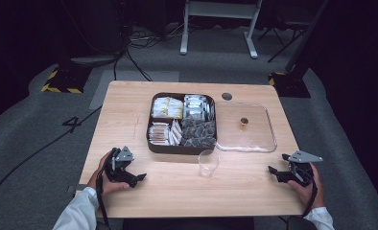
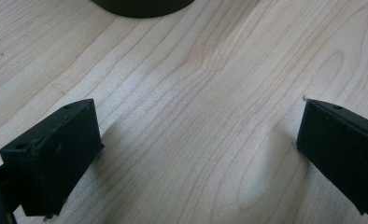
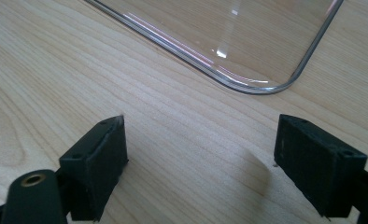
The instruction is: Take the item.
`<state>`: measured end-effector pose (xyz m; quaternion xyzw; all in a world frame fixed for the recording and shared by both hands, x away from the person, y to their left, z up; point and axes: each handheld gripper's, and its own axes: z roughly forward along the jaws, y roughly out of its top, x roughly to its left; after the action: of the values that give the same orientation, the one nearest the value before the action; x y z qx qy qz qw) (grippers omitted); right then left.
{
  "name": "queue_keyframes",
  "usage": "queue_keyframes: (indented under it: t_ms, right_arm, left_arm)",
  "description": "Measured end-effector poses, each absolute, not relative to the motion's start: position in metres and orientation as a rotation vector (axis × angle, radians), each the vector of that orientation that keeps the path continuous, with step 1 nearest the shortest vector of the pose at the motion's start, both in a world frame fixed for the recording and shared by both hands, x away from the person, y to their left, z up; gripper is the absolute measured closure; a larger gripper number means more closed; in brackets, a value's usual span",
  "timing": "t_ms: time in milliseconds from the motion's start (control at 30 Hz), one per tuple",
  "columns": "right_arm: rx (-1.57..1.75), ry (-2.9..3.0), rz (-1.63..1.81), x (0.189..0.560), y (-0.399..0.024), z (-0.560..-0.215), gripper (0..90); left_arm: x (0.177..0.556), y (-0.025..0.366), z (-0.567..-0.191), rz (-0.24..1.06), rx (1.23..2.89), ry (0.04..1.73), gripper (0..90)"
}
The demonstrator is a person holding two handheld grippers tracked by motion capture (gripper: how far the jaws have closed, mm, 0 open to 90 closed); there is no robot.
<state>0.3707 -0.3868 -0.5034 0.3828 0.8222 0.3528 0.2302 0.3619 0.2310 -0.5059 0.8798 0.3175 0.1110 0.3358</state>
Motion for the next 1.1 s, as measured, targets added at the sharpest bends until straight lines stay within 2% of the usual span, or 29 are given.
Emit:
queue_keyframes:
  t_ms: [367,600,1100]
  right_arm:
    - [1.057,2.264,0.971,0.371,-0.387,-0.503,17.4]
    - [1.061,2.265,0.971,0.371,-0.387,-0.503,17.3]
    - [1.058,2.264,0.970,0.371,-0.387,-0.503,17.3]
  left_arm:
    - [0.361,0.232,-0.506,0.290,2.284,0.848,0.7]
    - [0.362,0.242,-0.499,0.270,2.267,0.880,18.6]
    - [0.370,0.254,-0.482,0.327,2.249,0.866,22.2]
